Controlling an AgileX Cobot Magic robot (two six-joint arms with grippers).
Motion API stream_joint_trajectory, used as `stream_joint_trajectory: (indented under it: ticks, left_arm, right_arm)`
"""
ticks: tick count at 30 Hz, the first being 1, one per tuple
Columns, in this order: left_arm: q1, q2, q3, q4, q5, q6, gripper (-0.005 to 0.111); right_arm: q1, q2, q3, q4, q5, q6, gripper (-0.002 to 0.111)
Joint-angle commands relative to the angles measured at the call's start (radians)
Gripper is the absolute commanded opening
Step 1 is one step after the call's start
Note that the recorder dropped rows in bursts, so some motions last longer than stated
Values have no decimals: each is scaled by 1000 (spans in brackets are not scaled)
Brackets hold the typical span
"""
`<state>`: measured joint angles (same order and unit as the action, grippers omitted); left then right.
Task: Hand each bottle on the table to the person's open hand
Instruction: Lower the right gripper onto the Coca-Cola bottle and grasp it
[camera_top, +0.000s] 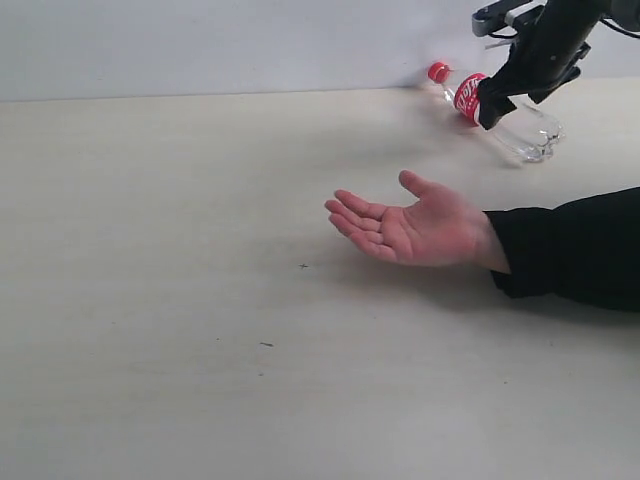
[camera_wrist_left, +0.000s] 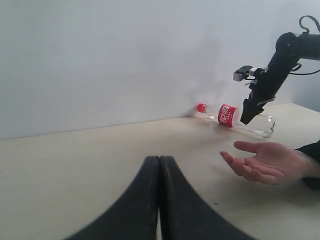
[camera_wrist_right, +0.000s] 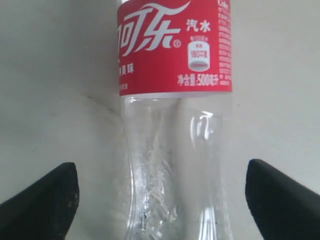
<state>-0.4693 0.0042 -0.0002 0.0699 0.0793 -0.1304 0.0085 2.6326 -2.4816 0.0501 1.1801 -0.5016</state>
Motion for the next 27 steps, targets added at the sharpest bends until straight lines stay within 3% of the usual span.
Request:
stream_joint_trajectory:
  ticks: [1,12,15,20,21,27]
  left_arm:
    - [1,-1,0,-2,2,-3,1]
    - [1,-1,0,-2,2,-3,1]
    - [1,-1,0,-2,2,-3,1]
    - [1,-1,0,-2,2,-3,1]
    - [1,-1,0,-2,2,-3,1]
    - [1,-1,0,-2,2,-3,1]
  right_arm:
    - [2,11,-11,-9,-18,-11,85]
    - [2,46,-11,-22,5,-11,81]
    - [2,42,-12,-22,5,-1,64]
    - [2,28,-12,-26,21,6,6]
    - [2,26,-12,-26,28,12,0]
    - [2,-21,-12,-26,41,125,0]
